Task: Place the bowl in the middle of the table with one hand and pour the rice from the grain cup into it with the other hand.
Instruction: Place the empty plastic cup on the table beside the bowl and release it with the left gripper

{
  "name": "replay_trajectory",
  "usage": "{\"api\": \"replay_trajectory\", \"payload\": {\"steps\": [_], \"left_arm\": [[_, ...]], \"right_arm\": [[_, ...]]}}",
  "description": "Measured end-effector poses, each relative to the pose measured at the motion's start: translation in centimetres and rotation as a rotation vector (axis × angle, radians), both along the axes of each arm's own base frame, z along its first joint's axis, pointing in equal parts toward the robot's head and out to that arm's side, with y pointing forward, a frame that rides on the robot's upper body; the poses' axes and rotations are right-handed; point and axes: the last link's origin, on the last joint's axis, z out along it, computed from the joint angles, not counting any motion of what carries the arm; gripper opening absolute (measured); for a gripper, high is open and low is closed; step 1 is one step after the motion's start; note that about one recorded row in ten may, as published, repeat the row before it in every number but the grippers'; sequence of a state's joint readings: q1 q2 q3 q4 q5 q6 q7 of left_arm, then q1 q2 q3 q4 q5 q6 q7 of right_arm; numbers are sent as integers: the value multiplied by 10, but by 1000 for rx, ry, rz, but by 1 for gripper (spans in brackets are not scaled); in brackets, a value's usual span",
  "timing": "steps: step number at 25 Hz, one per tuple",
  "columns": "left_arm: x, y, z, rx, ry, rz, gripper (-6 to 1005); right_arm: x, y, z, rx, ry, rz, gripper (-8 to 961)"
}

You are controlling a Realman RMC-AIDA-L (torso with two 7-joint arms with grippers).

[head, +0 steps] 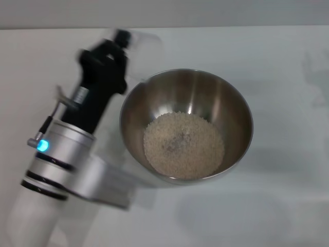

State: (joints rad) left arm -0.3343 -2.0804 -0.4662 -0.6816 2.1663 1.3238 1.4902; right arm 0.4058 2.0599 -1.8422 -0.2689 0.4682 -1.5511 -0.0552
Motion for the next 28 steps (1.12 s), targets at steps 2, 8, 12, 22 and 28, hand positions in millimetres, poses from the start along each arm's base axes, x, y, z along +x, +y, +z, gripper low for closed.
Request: {"api": "replay_trajectory", "payload": {"steps": [2,8,12,22,28], "left_arm": [[-8,9,13,-51,-245,83,66],[-50,34,25,-221,-846,332,71],[-72,44,19,-302,-998,454,73],[-98,54,11,-365,-1077,614,81],[-102,55,8,-376,-1072,649,85]], "right_arm": [[0,1,0,-2,-1,-2,467],[-3,1,-2,-4,5,6,467],[-3,1,-2,-3,5,9,467],[-6,4,-2,-4,6,16,467],[-6,5,-2,-5,4,16,467]]}}
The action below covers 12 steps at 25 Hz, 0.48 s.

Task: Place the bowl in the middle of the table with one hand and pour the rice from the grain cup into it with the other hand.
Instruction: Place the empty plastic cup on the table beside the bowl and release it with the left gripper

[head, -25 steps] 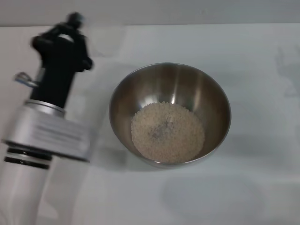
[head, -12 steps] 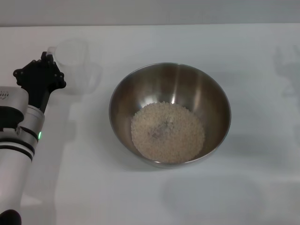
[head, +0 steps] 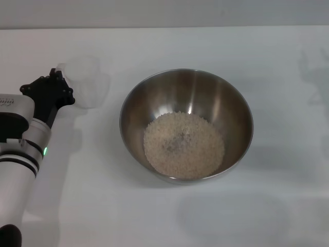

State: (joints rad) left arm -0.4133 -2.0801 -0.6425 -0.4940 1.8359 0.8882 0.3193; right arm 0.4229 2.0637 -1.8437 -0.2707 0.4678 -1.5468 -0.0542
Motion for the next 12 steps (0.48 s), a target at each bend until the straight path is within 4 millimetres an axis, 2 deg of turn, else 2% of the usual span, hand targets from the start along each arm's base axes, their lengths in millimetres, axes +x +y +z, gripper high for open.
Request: {"api": "replay_trajectory", "payload": {"steps": [10,12], "left_arm": [[0,2,-6,-51,-10,3,92],[-2,0,-5,-50,-28,5,138]], "right_arm": [[0,1,1,0,-2,1,467],[0,1,1,0,-2,1,467]]}}
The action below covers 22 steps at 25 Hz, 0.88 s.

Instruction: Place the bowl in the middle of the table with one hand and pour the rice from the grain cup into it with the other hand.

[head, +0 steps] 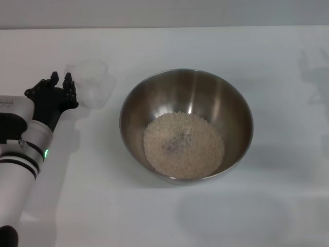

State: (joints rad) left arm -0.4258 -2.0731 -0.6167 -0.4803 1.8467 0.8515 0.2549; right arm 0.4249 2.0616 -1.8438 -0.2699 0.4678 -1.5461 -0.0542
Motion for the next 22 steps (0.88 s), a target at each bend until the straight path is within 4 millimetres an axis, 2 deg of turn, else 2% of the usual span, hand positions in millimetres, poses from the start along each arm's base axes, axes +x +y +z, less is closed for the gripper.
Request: {"api": "replay_trajectory", "payload": {"steps": [8,9,10,13,14,15,18,22], "left_arm": [[-5,-8,-1,-13,-12,-3,323],[-7,-17,0,-8,-25,-3,346],[-10,-27,3,19,-42,-11,404],[-11,-31,6,38,-49,-18,579],[-11,-31,6,38,-49,-18,589],[-19,-51,21,141,-70,-61,599],[-24,-69,41,249,-123,-137,629],[-21,-83,54,300,-149,-239,629]], "right_arm": [[-1,3,1,-1,-2,1,467],[-1,3,1,-1,-2,1,467],[-1,4,1,-1,-2,-2,467],[2,5,4,12,9,-25,467],[2,5,4,12,9,-25,467],[4,5,4,14,12,-34,467],[11,7,-2,-12,28,-87,467],[15,11,-10,-59,26,-130,467]]}}
